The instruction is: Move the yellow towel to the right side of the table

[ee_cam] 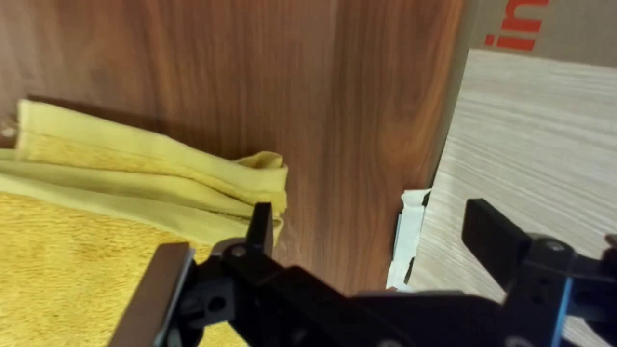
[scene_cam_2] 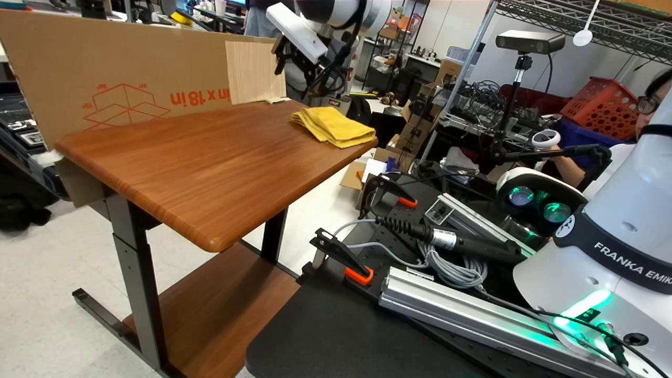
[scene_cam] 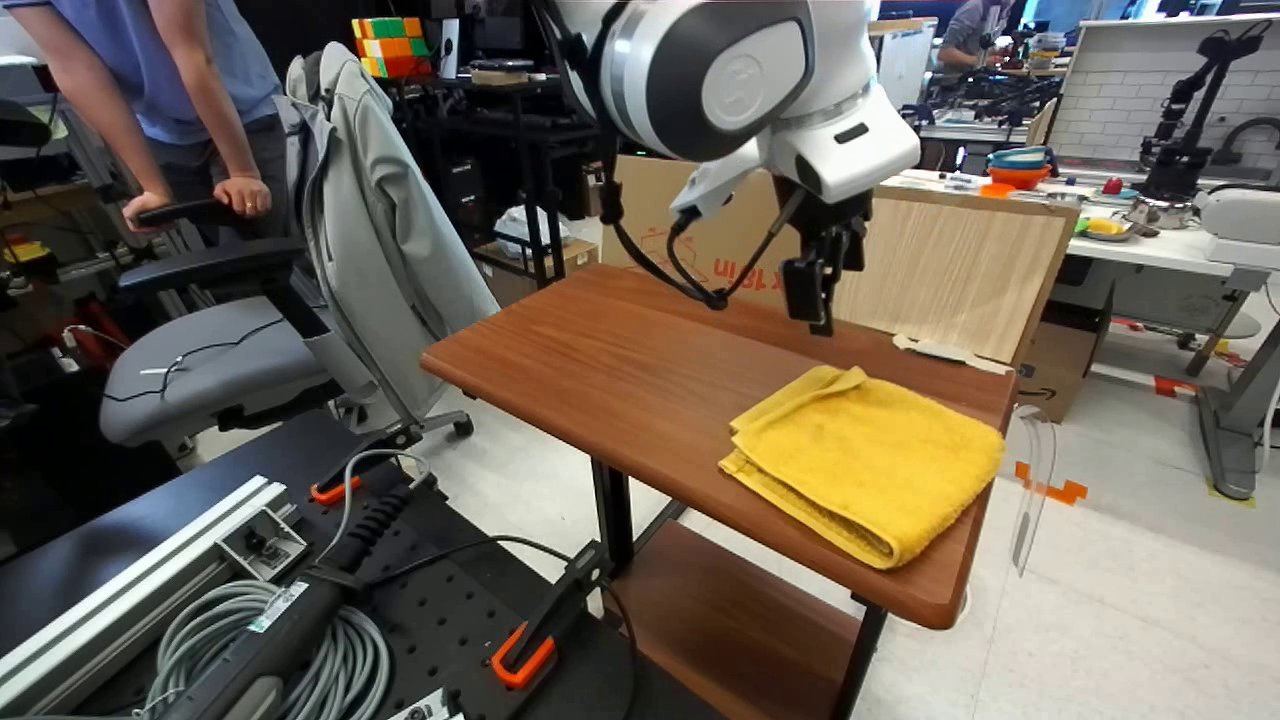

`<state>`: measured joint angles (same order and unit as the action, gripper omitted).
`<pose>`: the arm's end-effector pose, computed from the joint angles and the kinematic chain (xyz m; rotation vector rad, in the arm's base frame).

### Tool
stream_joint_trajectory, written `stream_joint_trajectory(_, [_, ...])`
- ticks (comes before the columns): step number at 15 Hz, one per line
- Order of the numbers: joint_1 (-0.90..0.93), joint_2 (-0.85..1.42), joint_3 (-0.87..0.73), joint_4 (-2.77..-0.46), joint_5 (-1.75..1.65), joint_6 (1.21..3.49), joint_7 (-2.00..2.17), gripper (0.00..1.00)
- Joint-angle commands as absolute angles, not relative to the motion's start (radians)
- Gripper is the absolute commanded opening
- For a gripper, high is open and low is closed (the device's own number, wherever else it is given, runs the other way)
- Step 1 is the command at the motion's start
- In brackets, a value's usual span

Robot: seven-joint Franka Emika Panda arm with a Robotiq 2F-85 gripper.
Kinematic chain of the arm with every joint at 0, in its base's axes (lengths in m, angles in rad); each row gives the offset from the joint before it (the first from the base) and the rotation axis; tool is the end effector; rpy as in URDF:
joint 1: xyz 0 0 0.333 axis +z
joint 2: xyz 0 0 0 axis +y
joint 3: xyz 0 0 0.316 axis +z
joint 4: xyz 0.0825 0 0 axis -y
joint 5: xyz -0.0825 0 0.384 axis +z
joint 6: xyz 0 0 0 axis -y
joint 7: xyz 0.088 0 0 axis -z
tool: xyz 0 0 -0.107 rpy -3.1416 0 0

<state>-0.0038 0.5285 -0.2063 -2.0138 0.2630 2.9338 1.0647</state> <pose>0.6211 -0.1420 0.2353 -2.1594 1.9568 -0.5449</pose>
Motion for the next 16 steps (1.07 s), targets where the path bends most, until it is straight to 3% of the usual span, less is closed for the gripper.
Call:
stream_joint_trajectory(1, [-0.012, 0.313, -0.213, -2.194, 0.256, 2.805, 1.015, 1.00])
stream_joint_trajectory(8, [-0.053, 0.092, -0.246, -2.347, 0.197, 2.647, 1.024, 1.00])
stream_joint_trajectory(9, [-0.059, 0.179, -0.230, -2.289, 0.215, 2.687, 1.035, 1.00])
stream_joint_trajectory(16, [-0.064, 0.174, -0.224, -2.298, 0.215, 2.686, 1.034, 1.00])
